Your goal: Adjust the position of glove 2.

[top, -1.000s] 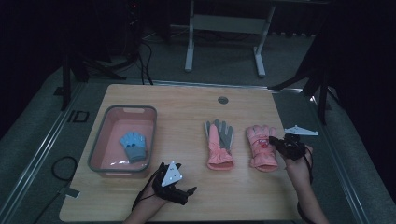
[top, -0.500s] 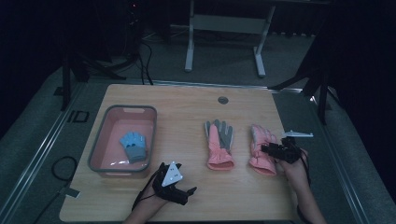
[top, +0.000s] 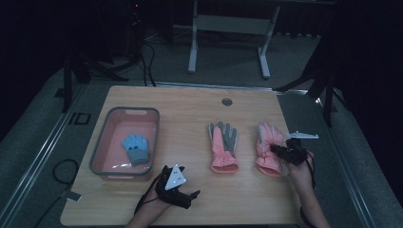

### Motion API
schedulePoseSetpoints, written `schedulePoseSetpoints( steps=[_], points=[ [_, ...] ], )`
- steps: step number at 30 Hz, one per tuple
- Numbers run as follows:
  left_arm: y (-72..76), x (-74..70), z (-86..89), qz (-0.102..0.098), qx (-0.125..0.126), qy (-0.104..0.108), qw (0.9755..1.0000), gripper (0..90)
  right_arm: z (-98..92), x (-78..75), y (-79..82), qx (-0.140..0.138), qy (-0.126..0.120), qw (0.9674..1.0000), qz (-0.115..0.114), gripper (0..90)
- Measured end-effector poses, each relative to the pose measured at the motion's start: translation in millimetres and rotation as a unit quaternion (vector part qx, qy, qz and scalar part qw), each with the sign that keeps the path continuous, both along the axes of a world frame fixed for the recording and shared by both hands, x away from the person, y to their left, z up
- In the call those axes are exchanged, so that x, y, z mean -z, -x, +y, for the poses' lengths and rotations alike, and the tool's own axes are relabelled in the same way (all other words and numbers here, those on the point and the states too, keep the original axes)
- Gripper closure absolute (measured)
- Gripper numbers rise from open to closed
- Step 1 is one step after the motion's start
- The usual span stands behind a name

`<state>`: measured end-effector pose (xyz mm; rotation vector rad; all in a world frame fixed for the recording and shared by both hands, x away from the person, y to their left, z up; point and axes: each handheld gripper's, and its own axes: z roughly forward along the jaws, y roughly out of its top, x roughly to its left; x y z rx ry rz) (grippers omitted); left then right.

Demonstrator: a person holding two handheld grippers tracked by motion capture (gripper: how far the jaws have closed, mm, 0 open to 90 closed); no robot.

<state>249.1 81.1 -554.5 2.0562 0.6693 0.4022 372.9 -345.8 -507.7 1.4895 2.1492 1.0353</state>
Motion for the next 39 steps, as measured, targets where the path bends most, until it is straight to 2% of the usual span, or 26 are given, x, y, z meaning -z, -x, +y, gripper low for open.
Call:
schedulePoseSetpoints(
  steps=[3,10,16,20,24,28,36,39],
  points=[
    [0.0,0.0,0.3,0.001,-0.001,0.000,1.0000,2.6,-0.5,-16.6,1.4,0.002,-0.010,0.9998,-0.015,88.3],
    [-0.2,-0.2,0.7,0.001,-0.002,0.001,1.0000,2.6,13.8,-65.7,3.8,-0.005,0.004,0.9987,-0.050,88.2],
    [-0.1,-0.2,0.5,0.001,-0.001,0.002,1.0000,2.6,39.0,-98.6,7.9,-0.011,0.009,0.9973,-0.072,88.2],
    [0.1,-0.7,0.9,0.000,-0.001,0.003,1.0000,2.6,63.3,-109.8,9.9,-0.027,0.005,0.9967,-0.077,88.2],
    [0.4,-1.1,1.6,0.001,-0.002,0.005,1.0000,2.6,90.1,-114.9,11.0,-0.040,0.004,0.9961,-0.078,88.2],
    [0.6,-1.3,2.0,0.000,-0.002,0.005,1.0000,2.6,112.6,-113.3,11.7,-0.053,-0.005,0.9959,-0.073,88.2],
    [1.1,-1.9,2.3,-0.001,-0.001,0.005,1.0000,2.6,149.1,-97.4,13.5,-0.070,-0.007,0.9961,-0.054,88.2],
    [1.1,-2.2,2.9,-0.001,-0.001,0.005,1.0000,2.6,159.0,-87.3,13.2,-0.073,0.009,0.9961,-0.048,88.1]
  ],
)
